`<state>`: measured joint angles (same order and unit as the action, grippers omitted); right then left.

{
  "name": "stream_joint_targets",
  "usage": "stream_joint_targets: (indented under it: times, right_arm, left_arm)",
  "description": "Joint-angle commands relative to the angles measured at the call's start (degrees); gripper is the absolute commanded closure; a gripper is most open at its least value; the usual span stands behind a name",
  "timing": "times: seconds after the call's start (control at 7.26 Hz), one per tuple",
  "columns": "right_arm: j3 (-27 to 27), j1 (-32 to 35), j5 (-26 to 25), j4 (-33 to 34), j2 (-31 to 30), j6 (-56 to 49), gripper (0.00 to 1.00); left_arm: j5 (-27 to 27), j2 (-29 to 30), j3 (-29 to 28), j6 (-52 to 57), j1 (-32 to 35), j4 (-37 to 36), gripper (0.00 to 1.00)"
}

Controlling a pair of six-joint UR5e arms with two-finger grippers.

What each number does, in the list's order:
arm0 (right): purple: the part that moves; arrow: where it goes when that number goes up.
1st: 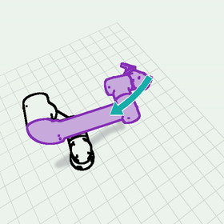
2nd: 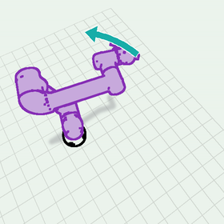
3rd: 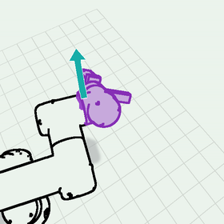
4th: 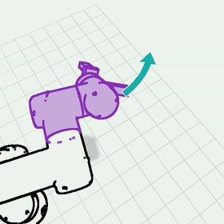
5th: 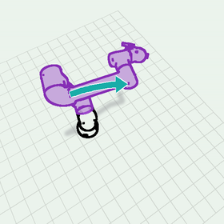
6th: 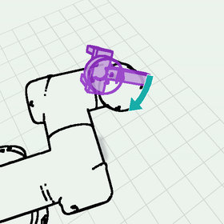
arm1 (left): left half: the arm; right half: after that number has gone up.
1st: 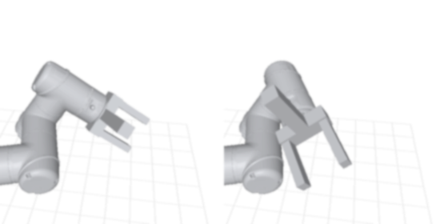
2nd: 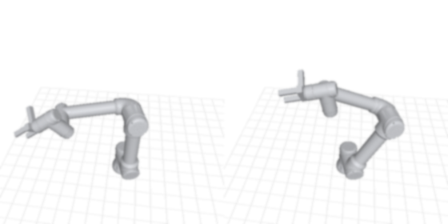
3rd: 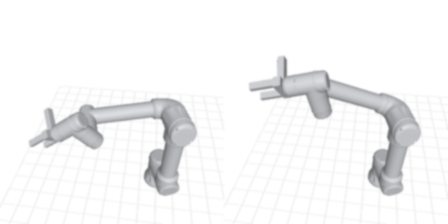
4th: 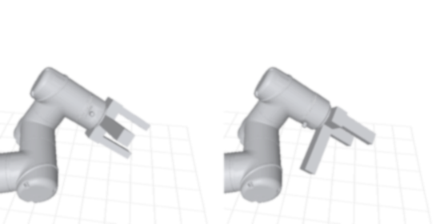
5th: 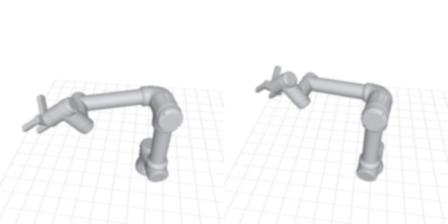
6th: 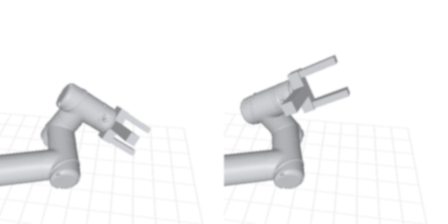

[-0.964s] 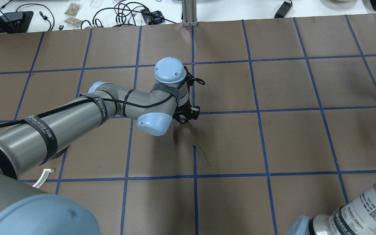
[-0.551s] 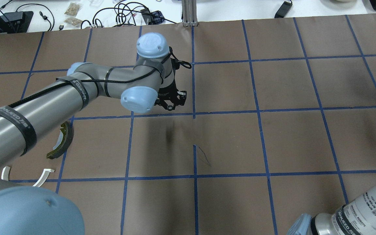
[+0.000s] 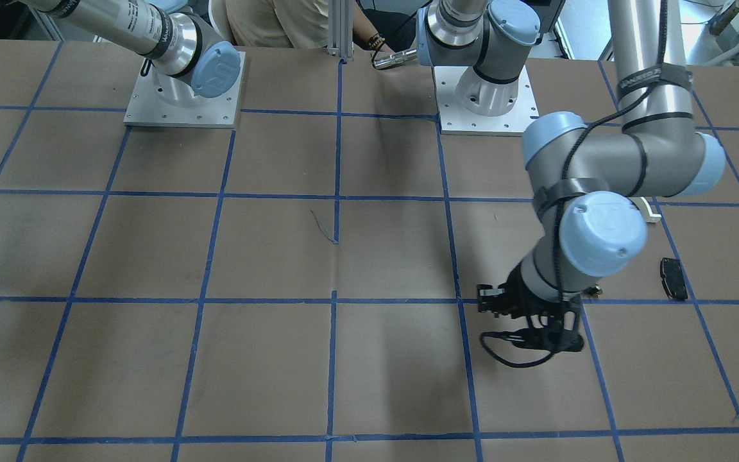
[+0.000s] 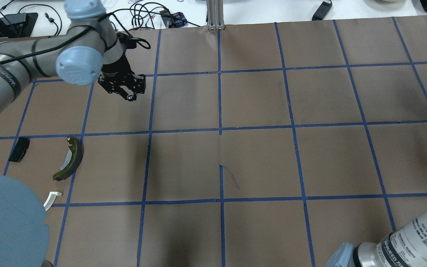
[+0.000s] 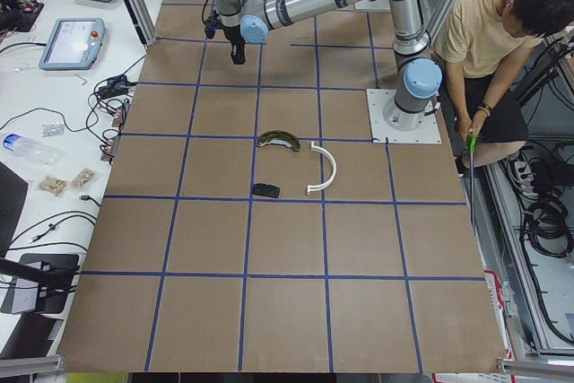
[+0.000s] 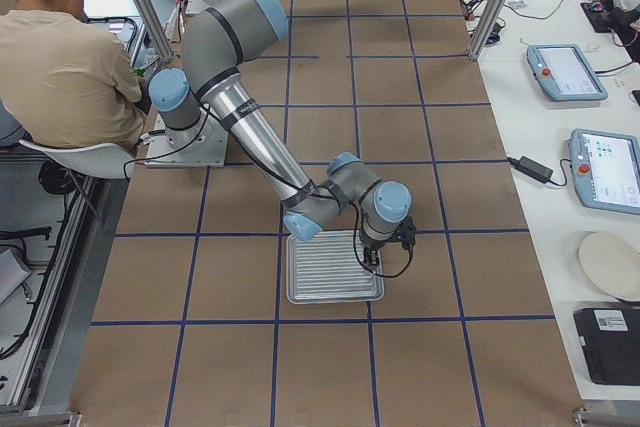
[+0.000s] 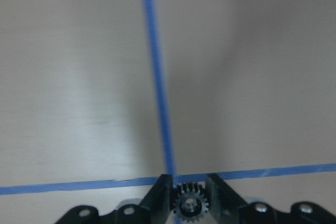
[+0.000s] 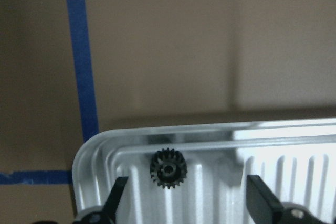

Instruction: Place bearing gear from tray to pile

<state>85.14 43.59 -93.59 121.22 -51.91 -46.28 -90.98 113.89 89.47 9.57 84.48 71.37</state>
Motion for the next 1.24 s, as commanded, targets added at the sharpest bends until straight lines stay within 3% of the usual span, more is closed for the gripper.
stream_joint_targets:
  times: [0.0, 0.28, 0.69, 0.83, 1.1]
  right_arm:
    - [0.29, 0.18, 0.08, -0.02, -0.12, -0.13, 0.2]
    - [-0.06, 0.45, 0.17, 3.12, 0.05, 0.05, 0.2]
    - [0.2, 0.45, 1.48, 3.23, 0.14, 0.13, 0.21]
    - [0.29, 0.45, 1.49, 3.23, 0.05, 0.31, 0.41]
    - [0.29, 0.45, 1.49, 3.15, 0.05, 0.31, 0.53]
  left_arm:
    - [-1.39, -1.48, 1.14, 12.17, -9.73, 2.28, 1.0]
    - [-3.16, -1.92, 5.52, 21.77, -19.65, 0.98, 1.0]
    - [-3.24, -0.53, 9.49, 27.07, -29.69, -5.15, 1.0]
    - [-3.16, -0.34, 11.15, 27.25, -29.98, -5.79, 1.0]
    - [-2.81, -0.69, 13.97, 26.99, -29.72, -7.2, 1.0]
